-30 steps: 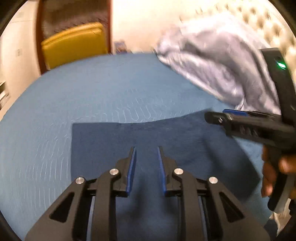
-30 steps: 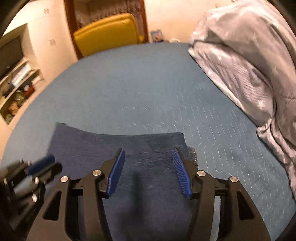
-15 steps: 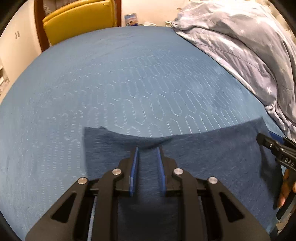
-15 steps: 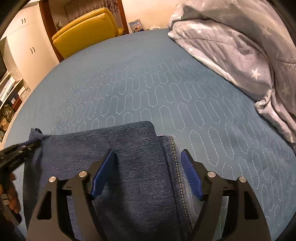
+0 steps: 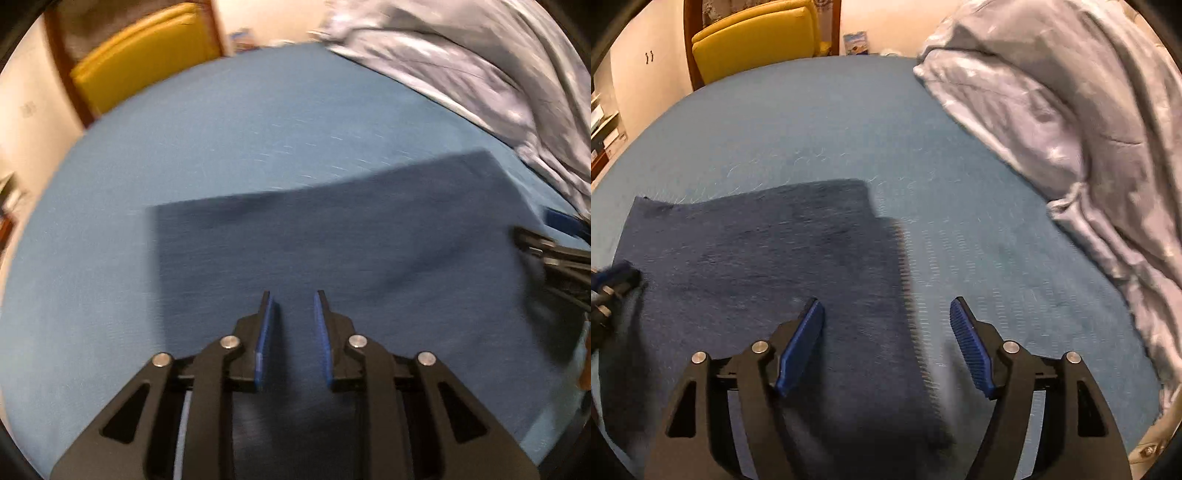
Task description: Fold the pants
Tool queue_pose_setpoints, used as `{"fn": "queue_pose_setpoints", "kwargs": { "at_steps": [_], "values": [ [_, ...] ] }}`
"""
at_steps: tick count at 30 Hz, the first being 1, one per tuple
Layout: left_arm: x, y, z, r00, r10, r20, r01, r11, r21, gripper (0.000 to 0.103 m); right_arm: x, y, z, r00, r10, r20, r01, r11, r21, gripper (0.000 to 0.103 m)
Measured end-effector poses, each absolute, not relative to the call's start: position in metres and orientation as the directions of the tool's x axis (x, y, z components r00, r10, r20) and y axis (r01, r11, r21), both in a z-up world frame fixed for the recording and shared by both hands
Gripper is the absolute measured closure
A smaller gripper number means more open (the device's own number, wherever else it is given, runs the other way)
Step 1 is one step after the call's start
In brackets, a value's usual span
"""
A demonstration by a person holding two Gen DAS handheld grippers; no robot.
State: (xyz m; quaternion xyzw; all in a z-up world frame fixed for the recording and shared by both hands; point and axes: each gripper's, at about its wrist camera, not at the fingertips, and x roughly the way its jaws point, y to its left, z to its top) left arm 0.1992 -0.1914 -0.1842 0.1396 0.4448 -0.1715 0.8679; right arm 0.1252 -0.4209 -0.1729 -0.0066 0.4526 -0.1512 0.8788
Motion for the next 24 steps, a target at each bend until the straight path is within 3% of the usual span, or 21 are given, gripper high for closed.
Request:
{"fn": "queue_pose_setpoints", "kwargs": {
  "at_steps": [4, 9, 14, 24],
  "values": [
    [0.172, -0.172, -0.163, 0.561, -0.256, -0.787, 0.436, 0.900, 0.018, 0.068, 0.118, -0.406, -0.156, 0.603, -0.232, -0.764, 0.215, 0.969, -0.125, 0.034],
    [0.121, -0.167, -0.171, 0.516, -0.322, -0.794, 0.457, 0.887, -0.062, 0.068, 0.100, -0.360, -0.160, 0.604, -0.181, -0.776, 0.162, 0.981, -0.103, 0.034],
    [0.087, -0.160, -0.196, 0.541, -0.248, -0.803, 0.460, 0.887, 0.036, 0.066, 0.083, -0.346, -0.190, 0.540, -0.238, -0.808, 0.168, 0.970, -0.174, 0.034],
    [0.081, -0.111, -0.177, 0.577, -0.212, -0.789, 0.350, 0.937, 0.004, 0.060, 0.059, -0.346, -0.191, 0.547, -0.260, -0.796, 0.189, 0.964, -0.185, 0.033]
  ]
}}
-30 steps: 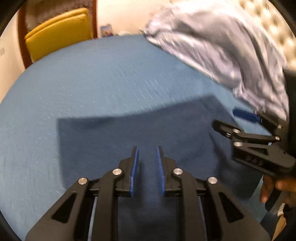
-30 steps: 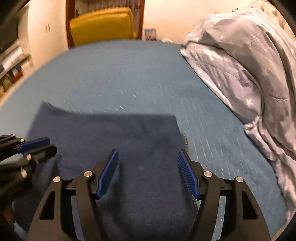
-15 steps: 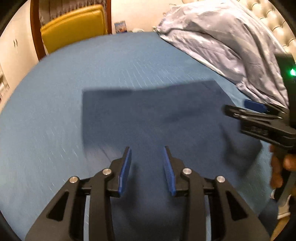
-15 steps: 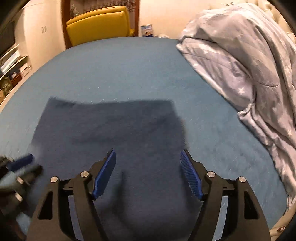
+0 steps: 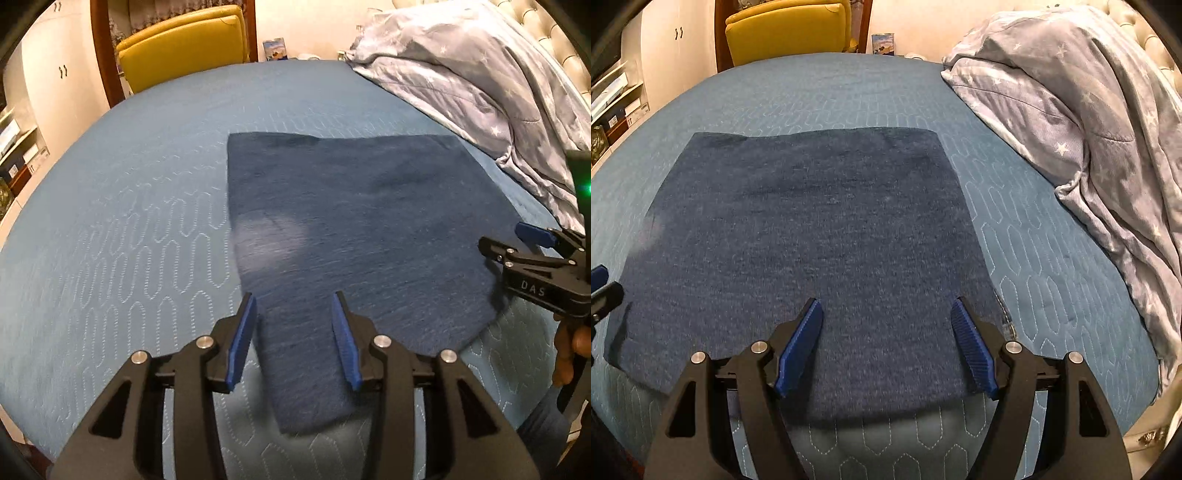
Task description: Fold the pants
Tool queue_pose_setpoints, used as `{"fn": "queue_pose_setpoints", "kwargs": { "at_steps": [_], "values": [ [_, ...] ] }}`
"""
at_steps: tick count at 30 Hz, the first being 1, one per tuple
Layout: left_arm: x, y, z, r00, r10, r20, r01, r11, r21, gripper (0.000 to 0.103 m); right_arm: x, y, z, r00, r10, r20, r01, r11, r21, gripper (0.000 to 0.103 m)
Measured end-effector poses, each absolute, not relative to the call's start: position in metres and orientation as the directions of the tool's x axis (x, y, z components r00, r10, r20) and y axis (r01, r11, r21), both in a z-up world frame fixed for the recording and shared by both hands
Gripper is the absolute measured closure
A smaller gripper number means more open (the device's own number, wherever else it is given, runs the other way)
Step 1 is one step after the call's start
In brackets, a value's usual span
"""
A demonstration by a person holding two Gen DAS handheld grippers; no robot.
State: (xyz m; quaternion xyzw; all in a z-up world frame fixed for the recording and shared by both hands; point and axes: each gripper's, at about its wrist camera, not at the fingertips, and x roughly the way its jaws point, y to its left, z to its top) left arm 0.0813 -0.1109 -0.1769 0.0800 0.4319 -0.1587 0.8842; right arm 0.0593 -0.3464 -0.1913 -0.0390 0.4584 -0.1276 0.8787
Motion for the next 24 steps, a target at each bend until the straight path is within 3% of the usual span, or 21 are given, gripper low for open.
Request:
{"fn": "queue_pose_setpoints", "kwargs": {
  "at_steps": [14, 19, 24],
  "values": [
    [0.086, -0.093, -0.172, 0.573, -0.229, -0.787, 0.323, 0.946, -0.041, 0.057, 0.061, -0.352, -0.173, 0.580, -0.222, -0.784, 0.196, 0.972, -0.131, 0.032],
    [0.137, -0.111, -0.149, 0.614, -0.271, -0.741, 0.372, 0.928, -0.031, 0.057, 0.111, -0.359, -0.151, 0.615, -0.233, -0.753, 0.183, 0.971, -0.150, 0.032],
    [0.209, -0.128, -0.159, 0.588, -0.245, -0.771, 0.354, 0.935, -0.028, 0.057, 0.169, -0.377, -0.151, 0.600, -0.243, -0.762, 0.193, 0.969, -0.156, 0.032]
  ]
}}
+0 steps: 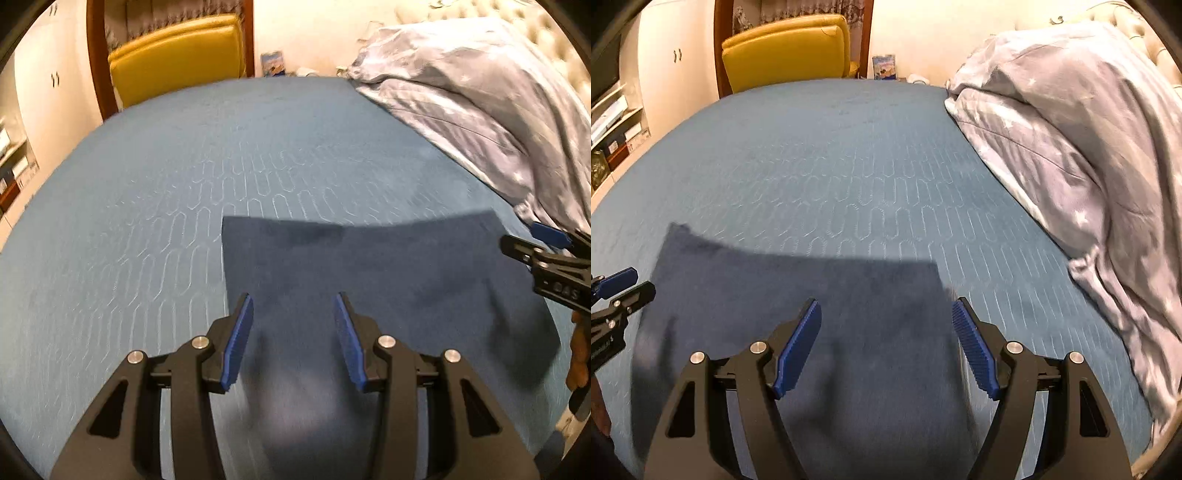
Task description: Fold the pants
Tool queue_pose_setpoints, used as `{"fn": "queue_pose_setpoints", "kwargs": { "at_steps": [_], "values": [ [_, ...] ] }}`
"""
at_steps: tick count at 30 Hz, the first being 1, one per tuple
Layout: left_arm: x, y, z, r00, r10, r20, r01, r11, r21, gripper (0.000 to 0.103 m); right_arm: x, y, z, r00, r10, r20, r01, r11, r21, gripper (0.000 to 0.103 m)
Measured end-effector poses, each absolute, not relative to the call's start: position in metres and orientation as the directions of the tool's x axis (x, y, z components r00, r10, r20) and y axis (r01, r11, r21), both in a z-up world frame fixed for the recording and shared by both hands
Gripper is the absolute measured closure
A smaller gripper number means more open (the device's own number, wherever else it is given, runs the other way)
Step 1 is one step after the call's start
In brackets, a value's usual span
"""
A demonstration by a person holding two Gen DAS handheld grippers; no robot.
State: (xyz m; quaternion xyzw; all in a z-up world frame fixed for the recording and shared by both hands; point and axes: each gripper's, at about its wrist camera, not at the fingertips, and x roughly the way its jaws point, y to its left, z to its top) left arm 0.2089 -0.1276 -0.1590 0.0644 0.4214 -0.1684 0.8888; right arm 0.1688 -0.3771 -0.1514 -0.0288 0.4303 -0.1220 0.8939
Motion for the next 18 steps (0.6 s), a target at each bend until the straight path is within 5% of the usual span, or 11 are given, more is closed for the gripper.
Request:
{"fn": "queue_pose_setpoints", "kwargs": {
  "at_steps": [8, 10, 14, 18],
  "values": [
    [0.244, -0.123, -0.180, 0.540, -0.209, -0.815, 0.314, 0.949, -0.035, 0.050, 0.183, -0.397, -0.170, 0.548, -0.283, -0.787, 0.241, 0.955, -0.175, 0.023],
    [0.232, -0.121, -0.168, 0.551, -0.222, -0.805, 0.314, 0.948, -0.047, 0.043, 0.167, -0.393, -0.156, 0.565, -0.290, -0.772, 0.262, 0.951, -0.166, 0.023],
    [0.180, -0.111, -0.134, 0.581, -0.266, -0.770, 0.302, 0.948, -0.099, 0.008, 0.110, -0.368, -0.124, 0.592, -0.287, -0.753, 0.294, 0.947, -0.130, 0.021],
    [0.129, -0.108, -0.118, 0.569, -0.276, -0.774, 0.305, 0.946, -0.113, 0.002, 0.061, -0.346, -0.102, 0.601, -0.296, -0.742, 0.345, 0.934, -0.094, 0.015]
  ]
}}
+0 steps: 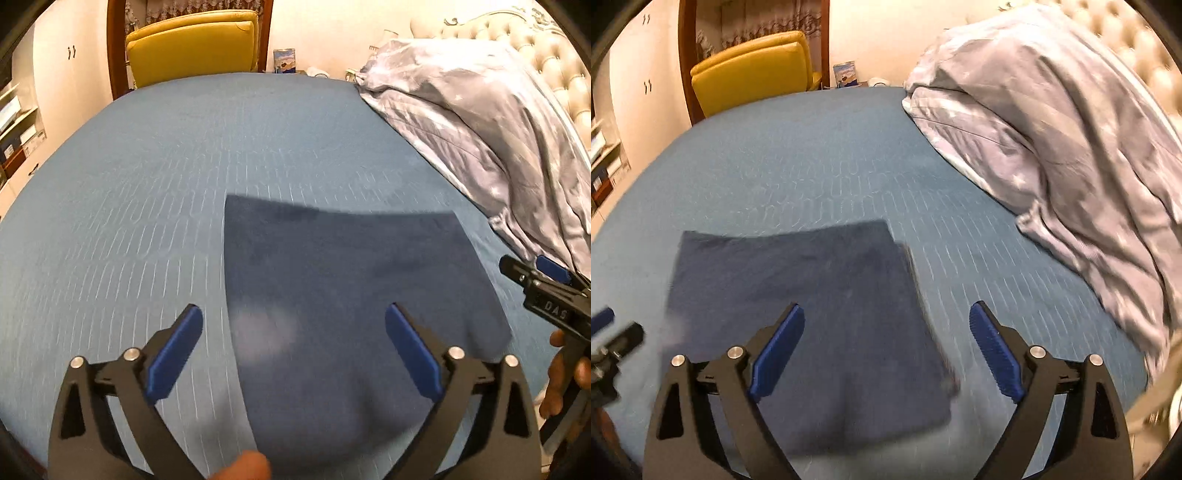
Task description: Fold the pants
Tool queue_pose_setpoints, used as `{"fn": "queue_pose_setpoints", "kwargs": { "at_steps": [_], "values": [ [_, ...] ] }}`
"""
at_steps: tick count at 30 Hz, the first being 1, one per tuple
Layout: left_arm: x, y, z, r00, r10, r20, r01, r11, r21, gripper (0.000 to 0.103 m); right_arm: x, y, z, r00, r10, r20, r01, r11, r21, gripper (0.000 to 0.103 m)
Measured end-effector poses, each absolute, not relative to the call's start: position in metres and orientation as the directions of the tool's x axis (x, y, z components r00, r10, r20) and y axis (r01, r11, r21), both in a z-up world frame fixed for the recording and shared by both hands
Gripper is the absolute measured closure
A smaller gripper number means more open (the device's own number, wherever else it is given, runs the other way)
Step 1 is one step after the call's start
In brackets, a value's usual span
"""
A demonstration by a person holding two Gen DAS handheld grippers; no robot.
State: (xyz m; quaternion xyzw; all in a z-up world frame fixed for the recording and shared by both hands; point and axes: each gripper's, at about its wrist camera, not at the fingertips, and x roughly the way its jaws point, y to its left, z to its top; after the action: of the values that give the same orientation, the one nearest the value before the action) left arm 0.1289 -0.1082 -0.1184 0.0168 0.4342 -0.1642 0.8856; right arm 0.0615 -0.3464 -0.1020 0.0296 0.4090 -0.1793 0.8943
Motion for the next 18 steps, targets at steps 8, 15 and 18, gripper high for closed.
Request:
{"fn": "queue_pose_setpoints", "kwargs": {
  "at_steps": [8, 15, 18],
  "values": [
    [0.047, -0.099, -0.098, 0.559, -0.314, -0.767, 0.332, 0.933, -0.140, 0.002, -0.016, -0.311, -0.073, 0.615, -0.335, -0.714, 0.392, 0.915, -0.092, 0.015],
    [0.007, -0.103, -0.072, 0.565, -0.283, -0.775, 0.374, 0.925, -0.065, 0.002, -0.046, -0.301, -0.057, 0.617, -0.356, -0.702, 0.396, 0.911, -0.113, 0.015],
    [0.006, -0.100, -0.069, 0.561, -0.280, -0.779, 0.376, 0.924, -0.062, 0.002, -0.050, -0.304, -0.055, 0.615, -0.354, -0.704, 0.405, 0.909, -0.103, 0.015]
  ]
}}
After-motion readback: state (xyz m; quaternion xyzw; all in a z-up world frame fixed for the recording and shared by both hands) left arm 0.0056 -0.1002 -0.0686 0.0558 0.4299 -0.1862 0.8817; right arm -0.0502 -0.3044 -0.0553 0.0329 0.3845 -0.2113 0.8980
